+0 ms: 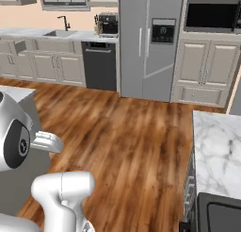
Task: Organize the utensils by type. Pick up the wooden spoons from the counter and place them in the open cabinet. Then pick up the metallic utensils from the counter and place them in the open drawer.
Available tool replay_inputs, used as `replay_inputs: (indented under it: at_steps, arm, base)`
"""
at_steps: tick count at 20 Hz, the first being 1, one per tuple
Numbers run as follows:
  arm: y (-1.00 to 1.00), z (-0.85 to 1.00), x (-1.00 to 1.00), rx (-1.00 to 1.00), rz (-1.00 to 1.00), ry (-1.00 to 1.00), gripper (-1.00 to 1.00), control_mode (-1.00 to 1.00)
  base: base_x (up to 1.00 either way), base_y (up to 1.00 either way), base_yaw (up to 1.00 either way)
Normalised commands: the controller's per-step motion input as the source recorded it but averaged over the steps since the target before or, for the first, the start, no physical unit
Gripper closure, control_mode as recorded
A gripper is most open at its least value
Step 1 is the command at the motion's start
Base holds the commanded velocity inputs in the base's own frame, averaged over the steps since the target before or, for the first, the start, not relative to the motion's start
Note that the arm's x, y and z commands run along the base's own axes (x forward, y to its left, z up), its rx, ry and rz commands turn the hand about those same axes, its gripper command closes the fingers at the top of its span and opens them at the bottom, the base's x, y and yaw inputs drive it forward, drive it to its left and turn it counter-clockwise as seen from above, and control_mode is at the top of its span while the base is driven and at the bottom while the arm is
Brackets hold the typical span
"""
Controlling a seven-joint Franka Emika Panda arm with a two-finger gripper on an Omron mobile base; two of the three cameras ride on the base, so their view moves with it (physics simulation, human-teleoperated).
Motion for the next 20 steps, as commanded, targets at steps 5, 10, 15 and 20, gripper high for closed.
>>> replay_inputs:
  at_steps: [5,10,15,20]
  arm:
    - [0.00,0.00,0.00,0.00,0.00,0.00,-1.00,1.00]
    - [0.00,0.00,0.00,0.00,0.00,0.00,-1.00,1.00]
    - [0.00,0.00,0.00,0.00,0.00,0.00,-1.00,1.00]
    - [0.00,0.00,0.00,0.00,0.00,0.00,-1.00,1.00]
  base:
    - [1.00,-0.07,0.21]
    - [1.00,-0.17,0.24]
    - [1.00,-0.21,0.31]
    - [1.00,-0.26,0.41]
